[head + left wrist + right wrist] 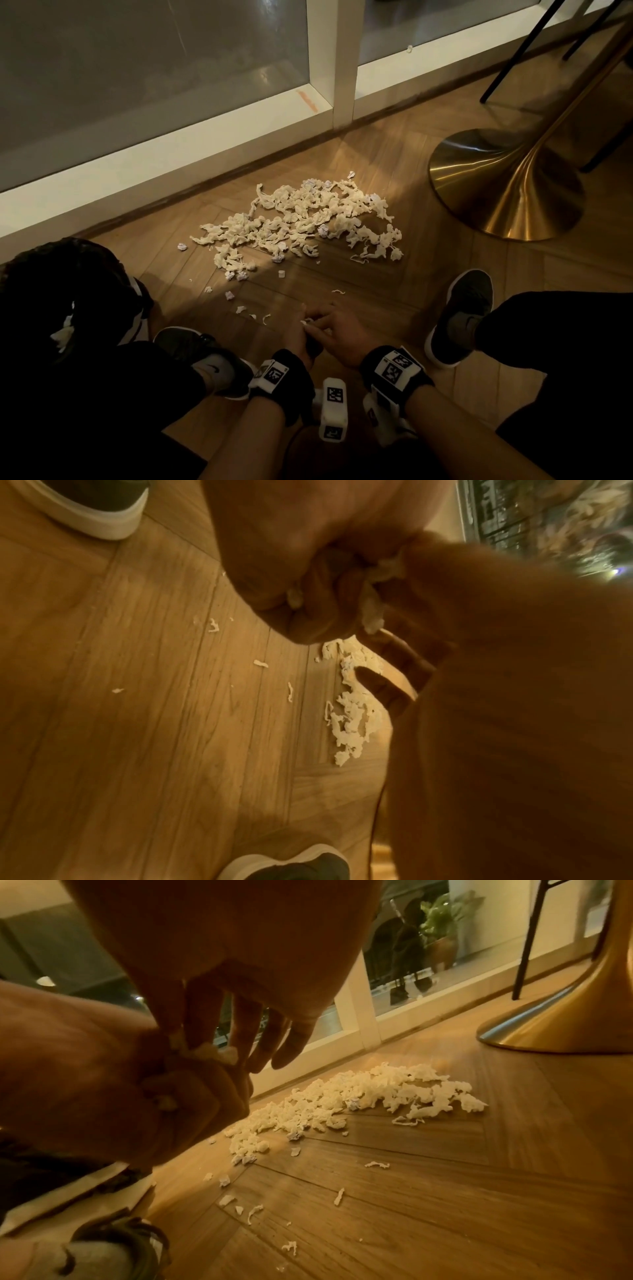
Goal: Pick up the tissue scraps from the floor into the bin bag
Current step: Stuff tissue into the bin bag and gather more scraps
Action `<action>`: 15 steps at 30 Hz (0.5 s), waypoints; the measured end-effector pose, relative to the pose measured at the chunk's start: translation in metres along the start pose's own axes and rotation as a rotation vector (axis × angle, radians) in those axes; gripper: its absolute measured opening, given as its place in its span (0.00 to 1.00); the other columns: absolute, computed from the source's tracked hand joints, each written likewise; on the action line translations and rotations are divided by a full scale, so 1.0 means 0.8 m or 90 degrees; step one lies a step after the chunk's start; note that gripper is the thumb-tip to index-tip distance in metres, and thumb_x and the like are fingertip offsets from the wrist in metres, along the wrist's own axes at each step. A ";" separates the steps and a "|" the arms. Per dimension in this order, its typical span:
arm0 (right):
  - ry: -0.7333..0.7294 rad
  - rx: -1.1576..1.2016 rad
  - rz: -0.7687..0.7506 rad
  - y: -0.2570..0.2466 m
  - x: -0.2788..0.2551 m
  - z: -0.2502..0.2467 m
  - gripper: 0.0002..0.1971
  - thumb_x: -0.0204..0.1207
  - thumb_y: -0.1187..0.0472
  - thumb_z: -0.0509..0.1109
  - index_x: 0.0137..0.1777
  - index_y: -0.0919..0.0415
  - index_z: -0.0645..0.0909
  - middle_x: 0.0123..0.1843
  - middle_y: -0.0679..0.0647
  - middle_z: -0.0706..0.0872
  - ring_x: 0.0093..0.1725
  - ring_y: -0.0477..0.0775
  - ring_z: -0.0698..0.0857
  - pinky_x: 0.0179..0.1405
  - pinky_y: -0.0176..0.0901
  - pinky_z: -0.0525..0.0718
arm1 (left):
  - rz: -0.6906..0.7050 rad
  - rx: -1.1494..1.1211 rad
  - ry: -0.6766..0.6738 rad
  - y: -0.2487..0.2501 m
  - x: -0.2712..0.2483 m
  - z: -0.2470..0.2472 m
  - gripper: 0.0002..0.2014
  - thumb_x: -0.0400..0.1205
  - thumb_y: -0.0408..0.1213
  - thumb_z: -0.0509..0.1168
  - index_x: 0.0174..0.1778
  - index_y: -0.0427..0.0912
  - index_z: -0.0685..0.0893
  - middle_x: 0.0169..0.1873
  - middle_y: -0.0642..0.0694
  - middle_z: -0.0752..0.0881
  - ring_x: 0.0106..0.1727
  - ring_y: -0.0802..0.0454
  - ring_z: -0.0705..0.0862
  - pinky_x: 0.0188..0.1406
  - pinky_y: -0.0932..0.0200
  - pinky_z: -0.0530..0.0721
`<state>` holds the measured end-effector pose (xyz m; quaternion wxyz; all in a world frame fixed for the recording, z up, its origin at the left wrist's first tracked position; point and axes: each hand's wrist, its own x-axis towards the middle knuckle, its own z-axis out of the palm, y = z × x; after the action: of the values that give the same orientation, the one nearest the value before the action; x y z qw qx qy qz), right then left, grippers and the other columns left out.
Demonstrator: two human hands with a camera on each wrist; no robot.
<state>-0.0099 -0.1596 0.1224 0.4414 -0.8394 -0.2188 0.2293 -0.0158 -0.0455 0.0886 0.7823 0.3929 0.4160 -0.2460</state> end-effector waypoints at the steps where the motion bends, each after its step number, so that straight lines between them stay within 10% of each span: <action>1: 0.014 0.019 0.008 0.001 0.000 0.000 0.12 0.82 0.59 0.64 0.50 0.62 0.89 0.59 0.50 0.85 0.53 0.38 0.78 0.50 0.22 0.71 | -0.006 -0.009 0.012 -0.001 0.001 -0.001 0.21 0.86 0.53 0.53 0.47 0.40 0.83 0.43 0.41 0.84 0.43 0.49 0.82 0.42 0.57 0.77; 5: 0.077 0.070 0.052 0.008 0.005 0.004 0.05 0.75 0.65 0.73 0.45 0.66 0.89 0.47 0.47 0.85 0.43 0.31 0.80 0.44 0.20 0.73 | -0.025 -0.032 0.022 -0.006 0.013 -0.003 0.21 0.85 0.54 0.53 0.42 0.42 0.82 0.31 0.47 0.80 0.33 0.53 0.77 0.32 0.62 0.72; 11: 0.105 0.021 0.051 0.012 0.007 0.008 0.09 0.70 0.69 0.75 0.33 0.58 0.81 0.43 0.46 0.79 0.43 0.46 0.80 0.41 0.26 0.73 | -0.030 0.049 0.034 -0.008 0.006 0.006 0.15 0.85 0.42 0.54 0.36 0.43 0.79 0.29 0.47 0.79 0.26 0.56 0.77 0.17 0.65 0.72; 15: 0.088 -0.063 -0.021 0.007 0.002 0.008 0.04 0.74 0.63 0.72 0.39 0.60 0.85 0.46 0.42 0.80 0.46 0.40 0.76 0.45 0.32 0.70 | -0.030 0.042 0.037 -0.005 0.006 0.000 0.14 0.85 0.40 0.53 0.41 0.41 0.82 0.35 0.44 0.79 0.33 0.52 0.77 0.30 0.61 0.71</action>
<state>-0.0119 -0.1575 0.1140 0.4172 -0.8703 -0.2131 0.1524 -0.0158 -0.0481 0.0829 0.7508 0.4153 0.4391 -0.2666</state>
